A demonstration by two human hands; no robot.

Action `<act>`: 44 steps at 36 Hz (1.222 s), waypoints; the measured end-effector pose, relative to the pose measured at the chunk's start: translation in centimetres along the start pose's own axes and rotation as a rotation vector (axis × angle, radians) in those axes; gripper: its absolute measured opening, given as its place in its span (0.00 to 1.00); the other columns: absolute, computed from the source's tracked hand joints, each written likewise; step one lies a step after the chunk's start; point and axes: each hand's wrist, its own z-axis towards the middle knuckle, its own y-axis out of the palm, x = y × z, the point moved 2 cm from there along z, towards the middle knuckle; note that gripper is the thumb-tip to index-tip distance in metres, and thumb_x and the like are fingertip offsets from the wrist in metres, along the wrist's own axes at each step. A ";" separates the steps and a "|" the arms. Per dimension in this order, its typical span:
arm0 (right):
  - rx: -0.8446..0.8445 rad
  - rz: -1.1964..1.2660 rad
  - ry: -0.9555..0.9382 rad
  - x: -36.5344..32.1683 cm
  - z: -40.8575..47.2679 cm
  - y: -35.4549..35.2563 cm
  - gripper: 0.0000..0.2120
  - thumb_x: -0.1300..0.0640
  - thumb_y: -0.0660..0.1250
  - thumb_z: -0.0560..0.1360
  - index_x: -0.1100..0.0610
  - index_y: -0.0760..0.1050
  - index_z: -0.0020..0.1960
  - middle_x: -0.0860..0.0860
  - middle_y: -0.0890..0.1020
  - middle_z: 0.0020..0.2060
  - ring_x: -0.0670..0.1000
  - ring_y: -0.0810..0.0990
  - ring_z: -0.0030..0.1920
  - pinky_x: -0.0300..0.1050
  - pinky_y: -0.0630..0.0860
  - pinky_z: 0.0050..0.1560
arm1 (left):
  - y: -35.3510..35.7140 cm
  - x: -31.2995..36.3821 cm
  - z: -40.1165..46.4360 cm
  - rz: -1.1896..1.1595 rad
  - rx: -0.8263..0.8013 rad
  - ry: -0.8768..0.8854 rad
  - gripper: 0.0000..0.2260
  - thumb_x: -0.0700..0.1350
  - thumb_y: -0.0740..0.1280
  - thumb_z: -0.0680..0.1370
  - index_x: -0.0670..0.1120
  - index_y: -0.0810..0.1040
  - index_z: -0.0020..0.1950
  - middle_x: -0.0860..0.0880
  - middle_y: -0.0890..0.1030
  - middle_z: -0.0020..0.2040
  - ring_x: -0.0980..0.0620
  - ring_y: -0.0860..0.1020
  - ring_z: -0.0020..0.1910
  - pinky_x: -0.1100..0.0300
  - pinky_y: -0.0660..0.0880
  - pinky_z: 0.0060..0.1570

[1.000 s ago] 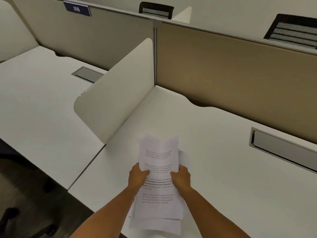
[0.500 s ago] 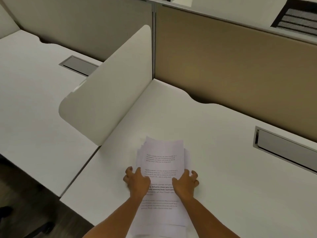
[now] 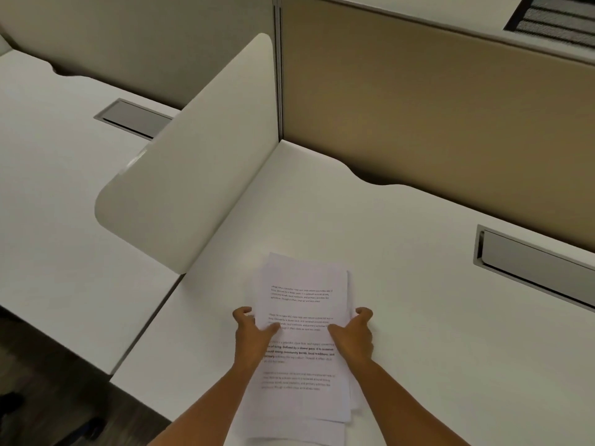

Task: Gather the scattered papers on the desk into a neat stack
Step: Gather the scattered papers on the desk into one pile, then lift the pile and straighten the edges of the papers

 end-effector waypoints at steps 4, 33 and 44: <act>-0.136 0.255 0.072 0.4 0.1 0.2 0.33 0.56 0.73 0.72 0.56 0.60 0.70 0.52 0.77 0.51 0.55 0.81 0.49 0.53 0.82 0.53 | -1.1 -0.7 0.6 -0.137 -0.126 -0.047 0.29 0.44 0.78 0.71 0.48 0.66 0.66 0.49 0.80 0.55 0.49 0.83 0.49 0.59 0.82 0.44; -0.387 0.755 -0.339 2.7 -3.3 -10.6 0.27 0.56 0.82 0.65 0.53 0.79 0.62 0.54 0.86 0.57 0.57 0.86 0.56 0.52 0.84 0.50 | -1.4 7.3 -5.5 -0.165 -0.545 0.210 0.22 0.47 0.79 0.69 0.50 0.79 0.61 0.47 0.86 0.55 0.42 0.85 0.52 0.44 0.83 0.49; 0.016 0.754 -0.520 6.6 -8.0 -18.5 0.07 0.61 0.79 0.70 0.51 0.86 0.45 0.49 0.89 0.42 0.50 0.88 0.42 0.38 0.83 0.36 | 4.3 11.2 -12.4 -0.160 -0.419 0.500 0.18 0.51 0.79 0.66 0.69 0.81 0.50 0.61 0.85 0.50 0.57 0.84 0.49 0.58 0.84 0.44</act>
